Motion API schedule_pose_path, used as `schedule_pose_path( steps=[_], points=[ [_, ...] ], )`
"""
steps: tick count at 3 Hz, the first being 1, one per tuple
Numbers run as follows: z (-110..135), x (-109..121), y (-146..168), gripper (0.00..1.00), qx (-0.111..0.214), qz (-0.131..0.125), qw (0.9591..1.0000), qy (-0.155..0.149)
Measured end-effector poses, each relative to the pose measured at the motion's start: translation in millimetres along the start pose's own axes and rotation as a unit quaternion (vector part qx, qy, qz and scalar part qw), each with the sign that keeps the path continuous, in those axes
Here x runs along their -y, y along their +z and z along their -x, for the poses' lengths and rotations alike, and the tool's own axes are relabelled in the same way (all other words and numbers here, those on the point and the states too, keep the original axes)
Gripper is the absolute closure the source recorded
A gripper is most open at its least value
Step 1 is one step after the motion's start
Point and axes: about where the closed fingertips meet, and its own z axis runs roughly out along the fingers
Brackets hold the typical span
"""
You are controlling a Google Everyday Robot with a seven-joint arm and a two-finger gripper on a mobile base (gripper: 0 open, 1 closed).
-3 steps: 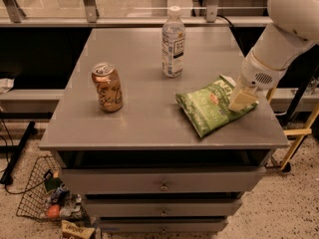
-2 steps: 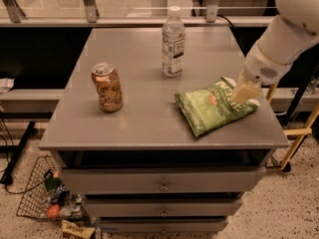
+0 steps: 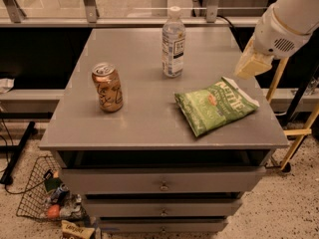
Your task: Pick green jalapeno chip bag
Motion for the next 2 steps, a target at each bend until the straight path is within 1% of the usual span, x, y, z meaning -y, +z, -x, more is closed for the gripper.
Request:
schedule_pose_path(
  steps=[2],
  points=[
    [3.1,0.0,-1.1,0.36,0.004,0.023,0.9997,-0.012]
  ],
)
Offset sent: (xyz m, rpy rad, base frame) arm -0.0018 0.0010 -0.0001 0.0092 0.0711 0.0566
